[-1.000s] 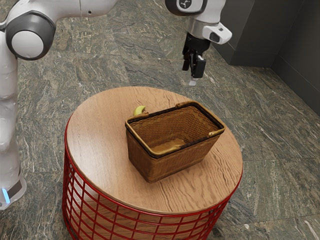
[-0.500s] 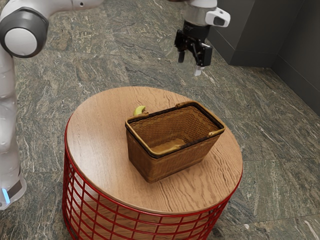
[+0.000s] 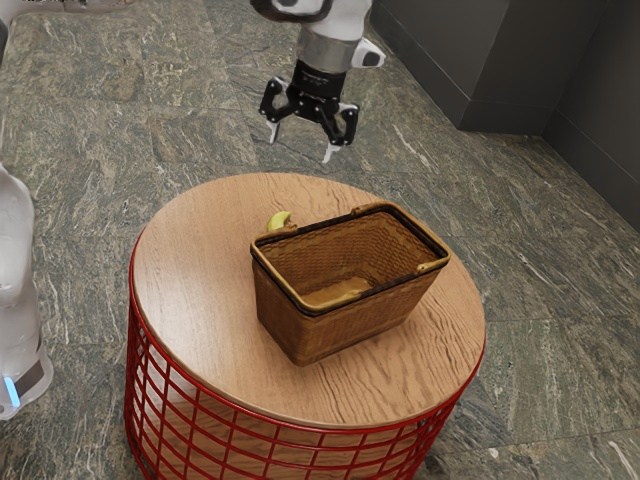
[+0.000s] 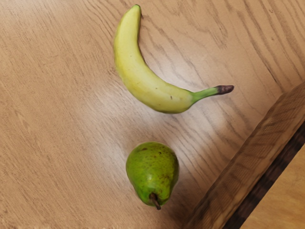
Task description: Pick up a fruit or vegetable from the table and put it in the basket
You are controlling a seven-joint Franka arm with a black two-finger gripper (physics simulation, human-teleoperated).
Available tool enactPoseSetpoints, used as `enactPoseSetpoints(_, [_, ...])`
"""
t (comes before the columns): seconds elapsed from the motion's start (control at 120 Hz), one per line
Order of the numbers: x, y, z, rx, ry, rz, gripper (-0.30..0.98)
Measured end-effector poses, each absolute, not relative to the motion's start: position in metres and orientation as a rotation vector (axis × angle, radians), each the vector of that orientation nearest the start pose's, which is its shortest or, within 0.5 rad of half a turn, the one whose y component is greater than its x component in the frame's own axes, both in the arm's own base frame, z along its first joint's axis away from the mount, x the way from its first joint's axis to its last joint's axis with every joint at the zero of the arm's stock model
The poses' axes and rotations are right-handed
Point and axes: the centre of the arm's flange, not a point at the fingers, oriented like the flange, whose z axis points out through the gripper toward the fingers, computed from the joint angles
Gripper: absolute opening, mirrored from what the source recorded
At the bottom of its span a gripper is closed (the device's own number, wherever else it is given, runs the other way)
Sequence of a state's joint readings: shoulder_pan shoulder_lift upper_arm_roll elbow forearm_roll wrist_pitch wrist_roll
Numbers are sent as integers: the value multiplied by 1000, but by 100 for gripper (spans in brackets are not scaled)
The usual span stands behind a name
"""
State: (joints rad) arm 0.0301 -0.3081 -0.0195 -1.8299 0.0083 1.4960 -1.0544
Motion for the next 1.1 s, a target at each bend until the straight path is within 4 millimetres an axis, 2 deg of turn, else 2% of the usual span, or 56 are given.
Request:
enactPoseSetpoints(0.05, [441,16,645,-2625,-1690,8,68])
enactPoseSetpoints(0.15, [430,33,649,-2524,-1880,-46,68])
enactPoseSetpoints(0.258, [430,40,644,-2416,-2029,-66,68])
enactPoseSetpoints(0.425, [429,70,628,-2202,-2252,-61,68])
enactPoseSetpoints(0.592, [427,71,589,-2074,-2346,-24,68])
enactPoseSetpoints(0.833, [426,69,553,-1964,-2441,-27,68])
enactPoseSetpoints(0.95, [425,71,539,-1925,-2481,-33,68])
enactPoseSetpoints(1.1, [418,75,536,-1898,-2533,-66,68])
